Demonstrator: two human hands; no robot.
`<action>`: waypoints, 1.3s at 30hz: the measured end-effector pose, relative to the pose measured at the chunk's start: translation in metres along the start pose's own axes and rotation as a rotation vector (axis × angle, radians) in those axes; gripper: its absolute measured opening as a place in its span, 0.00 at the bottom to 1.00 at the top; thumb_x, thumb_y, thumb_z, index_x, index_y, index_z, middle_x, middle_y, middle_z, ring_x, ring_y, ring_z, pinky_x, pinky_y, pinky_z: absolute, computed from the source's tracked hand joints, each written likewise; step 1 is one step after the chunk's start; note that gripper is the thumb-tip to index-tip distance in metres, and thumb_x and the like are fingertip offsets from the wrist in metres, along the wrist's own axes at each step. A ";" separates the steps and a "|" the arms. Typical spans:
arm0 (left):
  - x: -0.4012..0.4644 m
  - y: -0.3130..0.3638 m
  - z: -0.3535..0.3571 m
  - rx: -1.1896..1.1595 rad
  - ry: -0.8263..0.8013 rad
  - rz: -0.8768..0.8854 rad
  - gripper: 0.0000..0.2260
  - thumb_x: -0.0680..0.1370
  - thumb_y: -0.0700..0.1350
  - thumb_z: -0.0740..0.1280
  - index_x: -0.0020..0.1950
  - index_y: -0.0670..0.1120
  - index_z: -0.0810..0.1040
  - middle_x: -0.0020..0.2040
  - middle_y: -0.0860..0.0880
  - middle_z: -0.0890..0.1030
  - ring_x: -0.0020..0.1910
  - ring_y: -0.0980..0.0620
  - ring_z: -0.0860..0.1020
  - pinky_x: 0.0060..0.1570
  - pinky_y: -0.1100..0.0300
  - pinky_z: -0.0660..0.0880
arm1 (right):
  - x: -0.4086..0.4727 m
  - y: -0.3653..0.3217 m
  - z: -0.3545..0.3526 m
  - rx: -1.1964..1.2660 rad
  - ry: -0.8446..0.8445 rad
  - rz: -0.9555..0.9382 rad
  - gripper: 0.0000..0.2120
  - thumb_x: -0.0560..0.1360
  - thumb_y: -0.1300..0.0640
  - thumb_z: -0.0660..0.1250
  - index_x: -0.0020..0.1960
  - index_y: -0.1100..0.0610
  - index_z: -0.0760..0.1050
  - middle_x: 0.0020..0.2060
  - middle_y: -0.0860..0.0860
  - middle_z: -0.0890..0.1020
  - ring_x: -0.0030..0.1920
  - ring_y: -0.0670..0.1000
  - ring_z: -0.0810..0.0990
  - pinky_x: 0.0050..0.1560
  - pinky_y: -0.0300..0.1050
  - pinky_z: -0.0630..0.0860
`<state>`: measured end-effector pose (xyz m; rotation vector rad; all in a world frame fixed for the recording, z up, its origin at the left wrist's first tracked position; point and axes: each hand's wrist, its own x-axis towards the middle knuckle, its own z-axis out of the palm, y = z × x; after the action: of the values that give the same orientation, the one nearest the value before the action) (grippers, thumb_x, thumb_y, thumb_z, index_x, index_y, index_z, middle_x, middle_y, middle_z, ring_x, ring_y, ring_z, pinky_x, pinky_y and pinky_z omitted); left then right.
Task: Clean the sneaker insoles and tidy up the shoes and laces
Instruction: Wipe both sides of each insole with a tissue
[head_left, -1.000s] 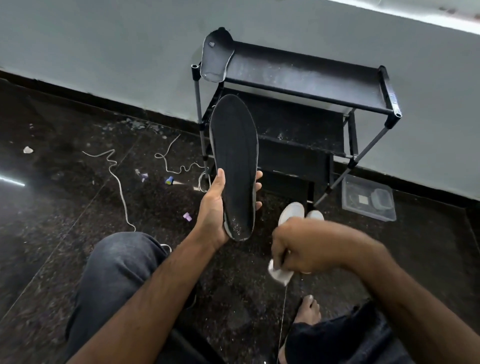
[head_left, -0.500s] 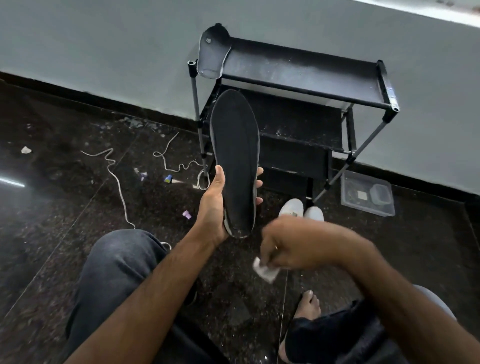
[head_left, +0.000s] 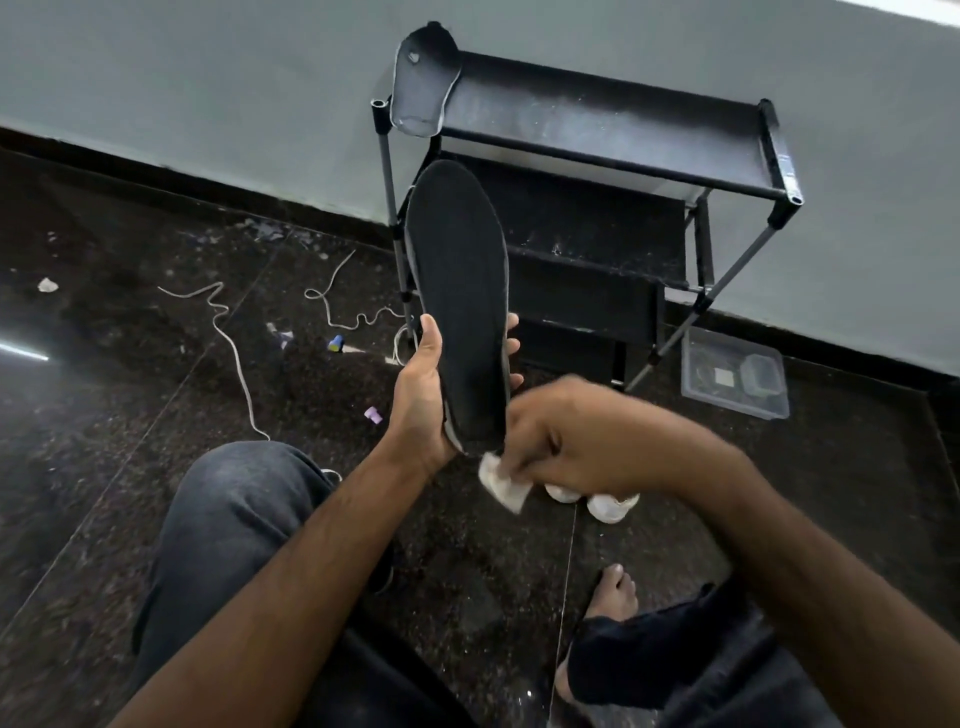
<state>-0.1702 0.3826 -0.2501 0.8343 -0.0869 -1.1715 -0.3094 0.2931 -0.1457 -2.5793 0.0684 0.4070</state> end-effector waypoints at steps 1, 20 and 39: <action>-0.001 0.000 0.003 -0.035 -0.013 -0.014 0.35 0.84 0.65 0.46 0.67 0.40 0.79 0.65 0.42 0.80 0.59 0.48 0.80 0.60 0.51 0.79 | 0.002 0.004 -0.005 0.063 0.151 0.016 0.06 0.76 0.58 0.72 0.49 0.48 0.86 0.43 0.42 0.81 0.46 0.42 0.79 0.52 0.45 0.77; -0.010 0.005 0.005 -0.096 -0.144 -0.007 0.34 0.84 0.63 0.47 0.71 0.38 0.75 0.69 0.40 0.78 0.65 0.46 0.80 0.65 0.50 0.77 | 0.025 0.004 0.031 -0.226 0.707 0.008 0.07 0.78 0.60 0.71 0.54 0.53 0.84 0.41 0.50 0.79 0.43 0.52 0.75 0.42 0.55 0.73; -0.008 0.007 0.002 -0.061 -0.100 0.093 0.32 0.85 0.61 0.47 0.75 0.38 0.70 0.70 0.43 0.77 0.59 0.49 0.80 0.57 0.50 0.79 | -0.017 -0.005 0.055 -0.261 0.005 -0.224 0.10 0.77 0.58 0.69 0.56 0.49 0.84 0.44 0.44 0.76 0.44 0.44 0.75 0.46 0.40 0.76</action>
<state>-0.1687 0.3898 -0.2414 0.7107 -0.1698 -1.1222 -0.3396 0.3245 -0.1834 -2.8031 -0.2874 0.3448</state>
